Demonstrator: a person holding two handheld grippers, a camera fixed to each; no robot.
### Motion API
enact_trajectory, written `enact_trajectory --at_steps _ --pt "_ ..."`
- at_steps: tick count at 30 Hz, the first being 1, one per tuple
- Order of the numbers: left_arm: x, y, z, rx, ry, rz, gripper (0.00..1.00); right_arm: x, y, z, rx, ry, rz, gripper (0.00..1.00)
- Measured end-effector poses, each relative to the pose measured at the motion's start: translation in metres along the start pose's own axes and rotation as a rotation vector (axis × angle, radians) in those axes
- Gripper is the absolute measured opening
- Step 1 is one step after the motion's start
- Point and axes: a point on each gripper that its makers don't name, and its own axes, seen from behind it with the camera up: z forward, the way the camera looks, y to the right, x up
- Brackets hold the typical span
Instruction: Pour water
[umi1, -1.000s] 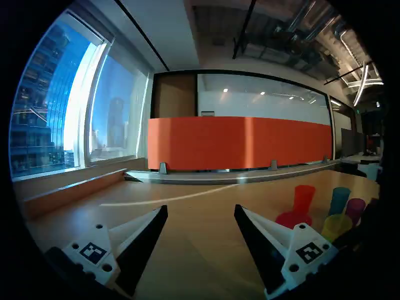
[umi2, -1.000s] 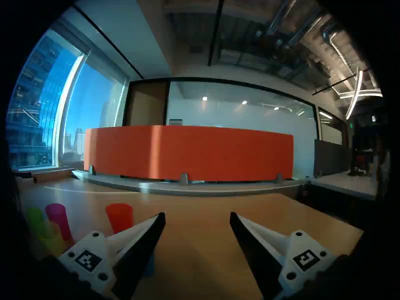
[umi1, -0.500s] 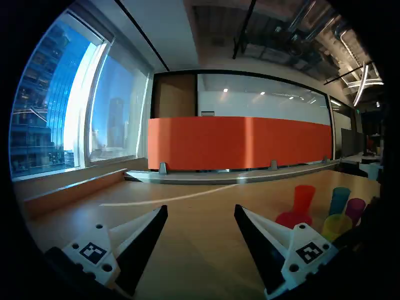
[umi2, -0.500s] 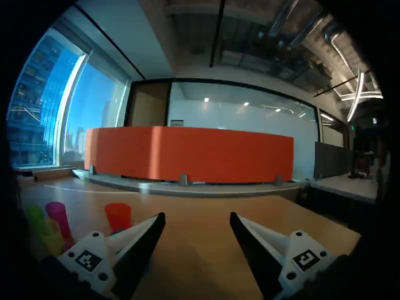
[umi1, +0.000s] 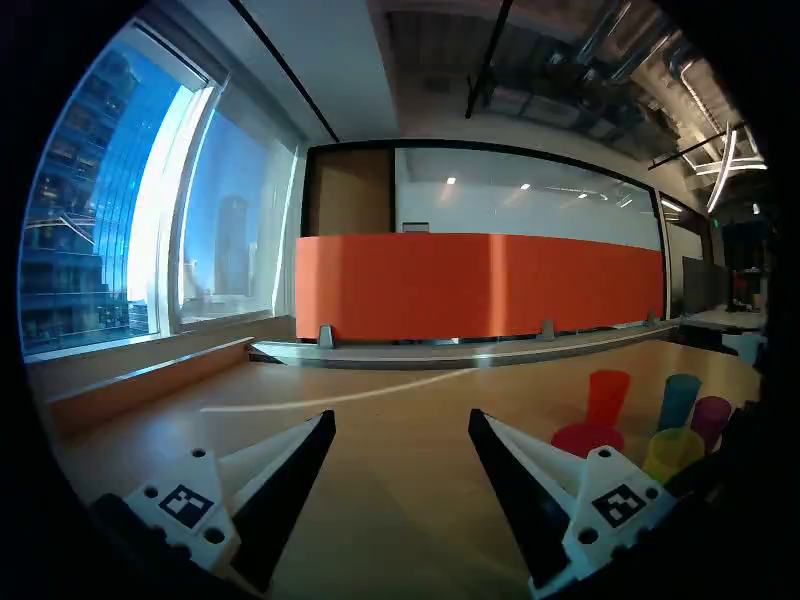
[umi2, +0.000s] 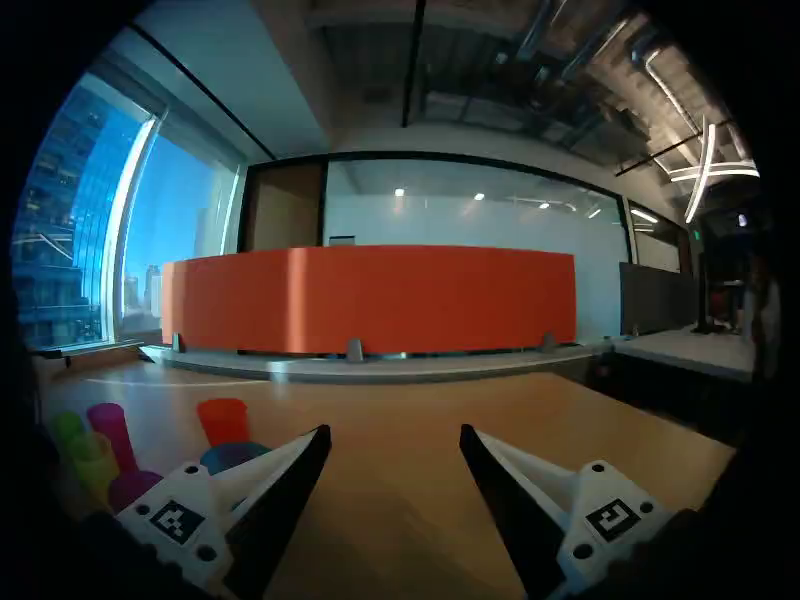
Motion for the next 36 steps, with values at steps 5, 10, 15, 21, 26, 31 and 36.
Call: enact_trajectory --at_steps 5,10,15,21,26,31,36 --pt "0.0000 -0.0001 -0.0006 0.000 0.000 0.000 0.99 0.0007 -0.0006 -0.0021 0.008 0.003 -0.007 1.00" --pt "0.0001 0.0000 -0.0005 0.000 0.000 0.000 0.99 0.0005 -0.0001 -0.0025 0.010 0.003 -0.007 1.00" --pt "-0.0001 0.0002 -0.0003 0.000 0.000 0.000 0.99 0.0001 -0.0001 -0.0023 0.010 0.003 -0.007 1.00" --pt "-0.0001 0.0002 -0.0005 0.000 0.000 0.000 0.99 -0.0009 -0.0005 -0.0026 0.010 0.001 -0.007 1.00" --pt "-0.0002 0.0004 -0.0004 0.000 0.000 0.000 0.99 -0.0008 -0.0002 -0.0019 0.010 0.002 -0.007 1.00" --pt "0.0000 0.0008 -0.0004 0.000 0.000 0.000 0.99 -0.0011 0.0003 -0.0014 0.010 0.002 -0.007 1.00" --pt "0.0001 0.0006 -0.0008 0.000 0.000 0.000 0.99 -0.0007 -0.0002 -0.0019 0.010 0.002 -0.007 1.00"
